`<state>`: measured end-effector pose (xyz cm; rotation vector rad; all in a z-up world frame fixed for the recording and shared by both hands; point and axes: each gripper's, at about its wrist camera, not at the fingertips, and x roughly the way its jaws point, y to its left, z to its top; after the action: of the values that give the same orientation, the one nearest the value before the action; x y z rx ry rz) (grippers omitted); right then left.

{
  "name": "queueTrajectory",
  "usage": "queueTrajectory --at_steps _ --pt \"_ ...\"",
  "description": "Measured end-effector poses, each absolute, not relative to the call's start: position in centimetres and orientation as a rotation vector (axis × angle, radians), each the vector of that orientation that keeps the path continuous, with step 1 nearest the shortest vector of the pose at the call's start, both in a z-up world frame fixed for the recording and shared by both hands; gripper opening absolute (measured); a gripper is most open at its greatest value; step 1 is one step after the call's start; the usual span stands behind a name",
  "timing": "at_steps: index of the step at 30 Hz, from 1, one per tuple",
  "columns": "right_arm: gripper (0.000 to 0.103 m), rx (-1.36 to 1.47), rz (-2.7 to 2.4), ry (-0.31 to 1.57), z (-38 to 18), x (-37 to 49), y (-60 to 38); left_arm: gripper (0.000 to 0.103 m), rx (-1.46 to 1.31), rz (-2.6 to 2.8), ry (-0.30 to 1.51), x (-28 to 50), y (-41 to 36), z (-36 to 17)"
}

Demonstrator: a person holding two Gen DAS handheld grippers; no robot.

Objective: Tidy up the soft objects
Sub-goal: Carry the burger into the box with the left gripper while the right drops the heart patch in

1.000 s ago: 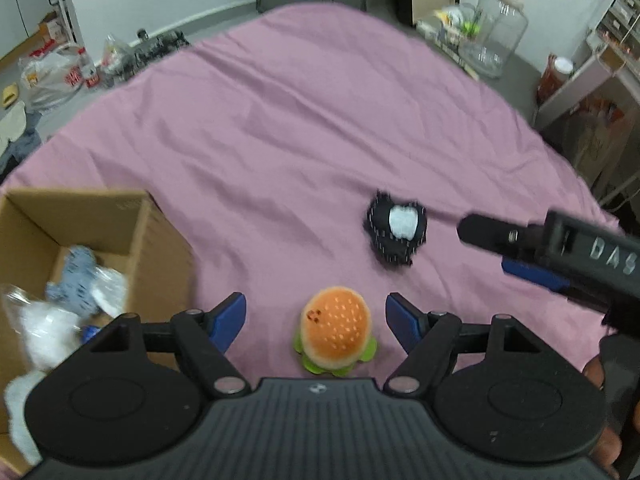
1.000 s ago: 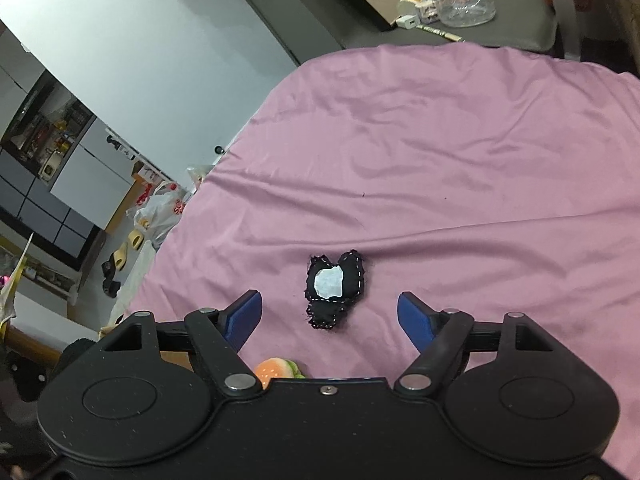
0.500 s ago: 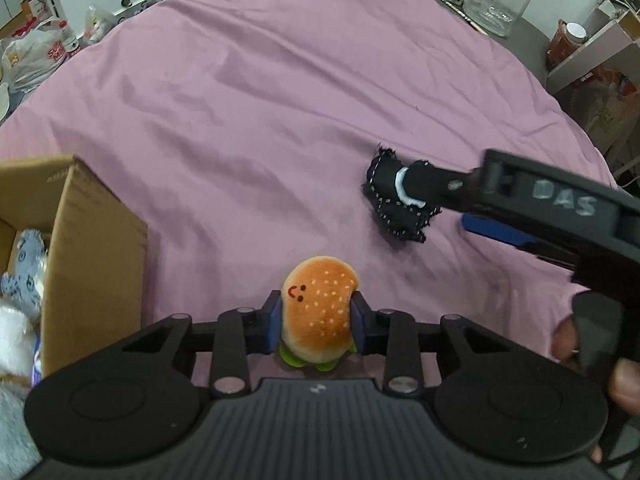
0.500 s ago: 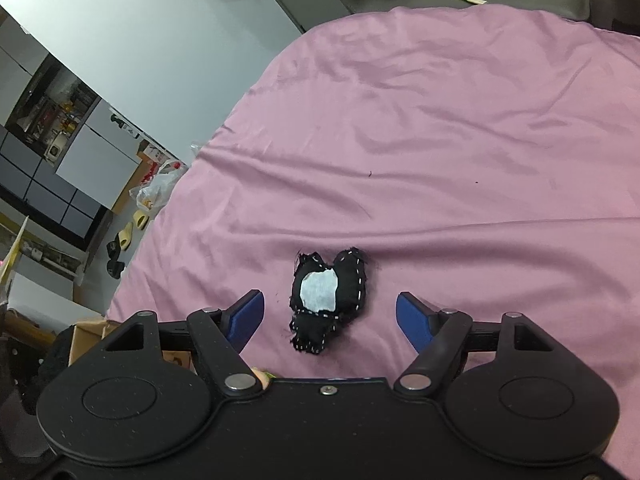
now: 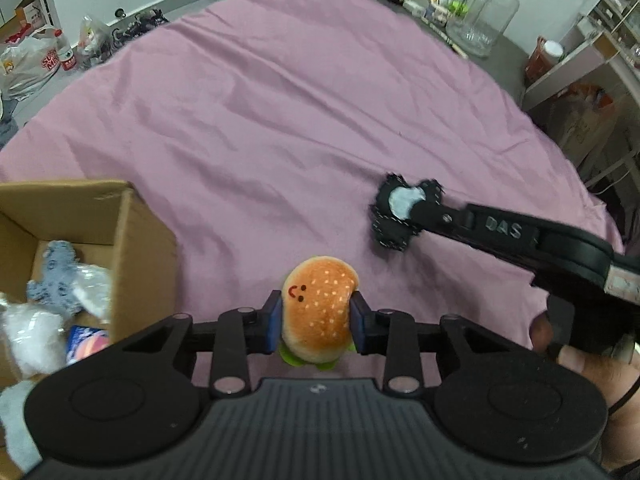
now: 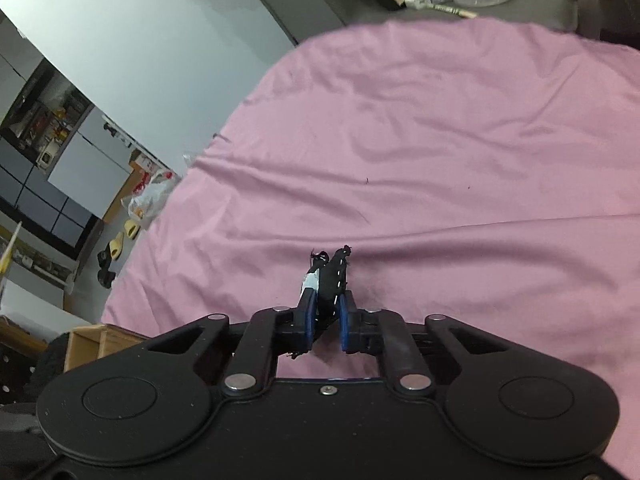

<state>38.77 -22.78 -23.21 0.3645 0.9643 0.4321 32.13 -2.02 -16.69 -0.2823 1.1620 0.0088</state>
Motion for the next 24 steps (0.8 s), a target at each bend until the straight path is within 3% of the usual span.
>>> queueTrajectory --at_steps 24 --pt "0.011 0.314 0.453 0.856 -12.5 29.7 -15.8 0.033 -0.402 0.064 0.997 26.0 9.2 -9.9"
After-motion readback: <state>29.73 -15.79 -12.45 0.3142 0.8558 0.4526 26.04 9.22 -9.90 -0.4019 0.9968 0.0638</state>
